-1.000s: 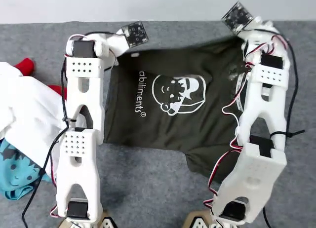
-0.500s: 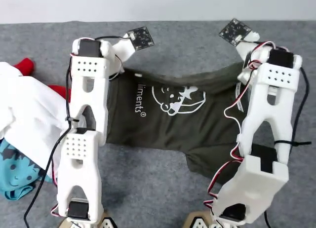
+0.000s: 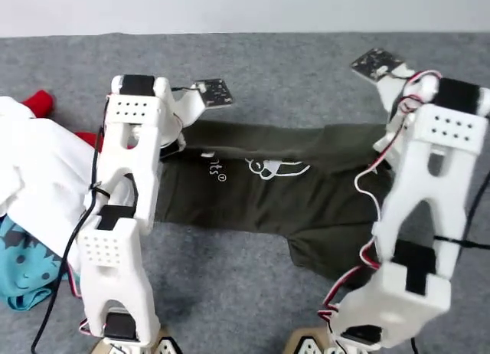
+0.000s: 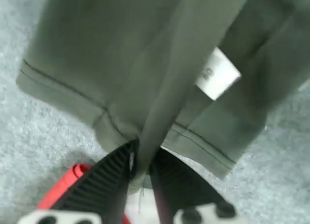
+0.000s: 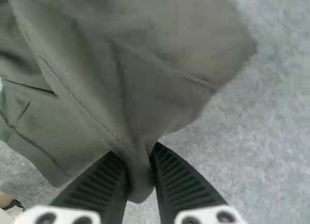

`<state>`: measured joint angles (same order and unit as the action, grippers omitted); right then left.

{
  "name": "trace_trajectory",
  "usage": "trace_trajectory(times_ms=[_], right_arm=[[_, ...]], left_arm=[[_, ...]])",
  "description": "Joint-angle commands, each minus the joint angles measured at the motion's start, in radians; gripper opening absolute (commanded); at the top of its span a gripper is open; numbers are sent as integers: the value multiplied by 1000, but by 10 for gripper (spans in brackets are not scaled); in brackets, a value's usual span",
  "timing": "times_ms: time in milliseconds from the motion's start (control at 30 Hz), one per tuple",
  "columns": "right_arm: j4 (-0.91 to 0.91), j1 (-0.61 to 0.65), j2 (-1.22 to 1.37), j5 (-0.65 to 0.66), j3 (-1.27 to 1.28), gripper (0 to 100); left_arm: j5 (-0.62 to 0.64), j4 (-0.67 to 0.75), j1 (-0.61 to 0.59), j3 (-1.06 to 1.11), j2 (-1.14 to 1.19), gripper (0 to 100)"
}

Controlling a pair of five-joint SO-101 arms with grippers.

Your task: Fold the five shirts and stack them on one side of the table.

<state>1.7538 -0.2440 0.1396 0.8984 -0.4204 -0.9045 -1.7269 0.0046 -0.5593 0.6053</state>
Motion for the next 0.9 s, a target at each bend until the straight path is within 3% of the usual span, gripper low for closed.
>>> trace_trajectory(times_ms=[0, 233, 467, 867], right_arm=[[44, -27, -128, -12, 78, 11], [41, -22, -381, 28, 434, 11], [39, -22, -556, 29, 703, 11], [-91, -33, -691, 31, 988, 10]], left_arm=[[-9, -26, -26, 2, -72, 6], [-6, -28, -77, 13, -75, 8], [-12, -29, -38, 193, -126, 7], [-9, -6, -9, 315, -161, 8]])
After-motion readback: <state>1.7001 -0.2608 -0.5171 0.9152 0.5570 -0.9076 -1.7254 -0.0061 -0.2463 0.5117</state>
